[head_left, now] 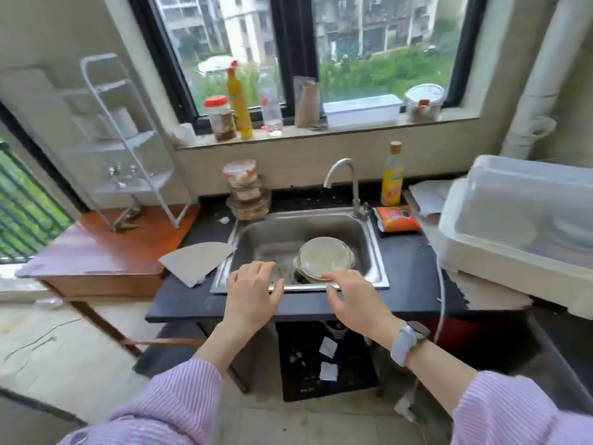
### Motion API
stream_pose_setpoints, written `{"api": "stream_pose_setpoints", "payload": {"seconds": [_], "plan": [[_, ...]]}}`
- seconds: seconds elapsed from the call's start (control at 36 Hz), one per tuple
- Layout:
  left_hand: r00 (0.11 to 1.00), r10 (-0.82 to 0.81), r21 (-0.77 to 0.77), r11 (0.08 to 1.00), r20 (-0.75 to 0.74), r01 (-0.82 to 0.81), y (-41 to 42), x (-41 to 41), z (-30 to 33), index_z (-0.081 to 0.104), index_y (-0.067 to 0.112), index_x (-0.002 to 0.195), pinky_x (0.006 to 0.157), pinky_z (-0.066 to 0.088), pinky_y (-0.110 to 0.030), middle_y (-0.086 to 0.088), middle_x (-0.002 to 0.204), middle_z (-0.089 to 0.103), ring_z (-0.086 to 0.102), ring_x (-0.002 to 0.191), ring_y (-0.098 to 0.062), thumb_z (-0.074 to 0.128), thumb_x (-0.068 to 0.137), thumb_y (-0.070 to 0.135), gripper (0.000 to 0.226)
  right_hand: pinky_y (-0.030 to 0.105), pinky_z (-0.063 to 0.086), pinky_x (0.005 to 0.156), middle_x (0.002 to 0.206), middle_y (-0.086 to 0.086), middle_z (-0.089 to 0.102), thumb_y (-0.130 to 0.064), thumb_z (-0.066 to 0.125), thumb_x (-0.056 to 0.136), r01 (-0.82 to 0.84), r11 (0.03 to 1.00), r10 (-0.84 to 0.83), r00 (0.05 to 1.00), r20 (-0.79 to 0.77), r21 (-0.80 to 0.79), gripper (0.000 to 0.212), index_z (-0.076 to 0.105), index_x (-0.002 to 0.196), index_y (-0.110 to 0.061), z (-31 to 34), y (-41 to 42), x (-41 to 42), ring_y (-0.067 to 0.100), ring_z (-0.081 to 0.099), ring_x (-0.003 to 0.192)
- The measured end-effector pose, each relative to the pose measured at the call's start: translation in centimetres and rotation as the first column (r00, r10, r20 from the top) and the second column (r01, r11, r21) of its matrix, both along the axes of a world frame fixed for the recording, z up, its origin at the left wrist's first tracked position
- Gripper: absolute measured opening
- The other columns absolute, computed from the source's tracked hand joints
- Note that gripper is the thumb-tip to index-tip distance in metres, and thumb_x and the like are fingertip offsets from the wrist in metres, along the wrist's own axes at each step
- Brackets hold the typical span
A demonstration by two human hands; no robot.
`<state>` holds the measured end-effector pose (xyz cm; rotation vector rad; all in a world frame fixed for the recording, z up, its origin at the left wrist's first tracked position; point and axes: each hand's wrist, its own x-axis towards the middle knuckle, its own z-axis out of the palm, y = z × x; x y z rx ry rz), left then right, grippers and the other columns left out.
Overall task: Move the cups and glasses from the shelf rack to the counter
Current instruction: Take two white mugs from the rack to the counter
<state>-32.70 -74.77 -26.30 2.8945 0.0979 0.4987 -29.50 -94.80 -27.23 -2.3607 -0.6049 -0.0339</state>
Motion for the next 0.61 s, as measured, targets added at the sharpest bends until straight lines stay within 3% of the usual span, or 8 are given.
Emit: {"api": "stream_pose_setpoints", "payload": {"seconds": [0.14, 0.31, 0.47, 0.61], "plan": [[0.965, 0.258, -0.037, 0.966, 0.051, -0.256, 11.7, -4.5, 1.5, 0.059, 0.016, 0.117, 0.090, 0.041, -0.038, -0.007, 0.114, 0.064, 0.056, 0.108, -0.027, 0.055, 0.086, 0.035, 0.036, 0.035, 0.036, 0.102, 0.124, 0.005, 0.060, -0.017, 0.046, 0.090, -0.241, 0.969, 0.245, 0.966, 0.082, -0.061, 0.034, 0.056, 0.122, -0.012, 1.9, 12.4, 0.6, 0.023, 0.048, 0.120], [0.872, 0.483, -0.089, 0.875, 0.077, -0.477, 22.2, -7.0, 3.1, 0.058, 0.016, 0.117, 0.094, 0.039, -0.037, -0.005, 0.120, 0.061, 0.052, 0.114, -0.025, 0.055, 0.086, 0.033, 0.035, 0.037, 0.038, 0.101, 0.122, 0.007, 0.061, -0.016, 0.047, 0.090, -0.424, 0.904, 0.427, 0.901, 0.080, -0.052, 0.033, 0.056, 0.121, -0.014, 3.3, 24.8, 2.0, 0.025, 0.049, 0.120], [0.813, 0.576, -0.131, 0.815, 0.077, -0.565, 30.7, -5.2, 4.5, 0.056, 0.015, 0.120, 0.098, 0.039, -0.039, -0.007, 0.123, 0.059, 0.051, 0.115, -0.026, 0.052, 0.089, 0.031, 0.035, 0.027, 0.032, 0.101, 0.129, 0.006, 0.057, -0.019, 0.043, 0.092, -0.526, 0.850, 0.527, 0.845, 0.091, -0.034, 0.035, 0.053, 0.125, -0.014, 4.5, 35.2, 5.3, 0.021, 0.047, 0.122], [0.805, 0.588, -0.172, 0.804, 0.078, -0.570, 38.2, 0.1, 7.1, 0.056, 0.014, 0.120, 0.098, 0.041, -0.040, -0.008, 0.125, 0.058, 0.052, 0.114, -0.027, 0.051, 0.090, 0.030, 0.034, 0.040, 0.039, 0.104, 0.127, 0.005, 0.059, -0.021, 0.044, 0.092, -0.547, 0.837, 0.543, 0.834, 0.098, 0.015, 0.034, 0.055, 0.123, -0.014, 6.6, 43.2, 10.8, 0.022, 0.050, 0.120]]}}
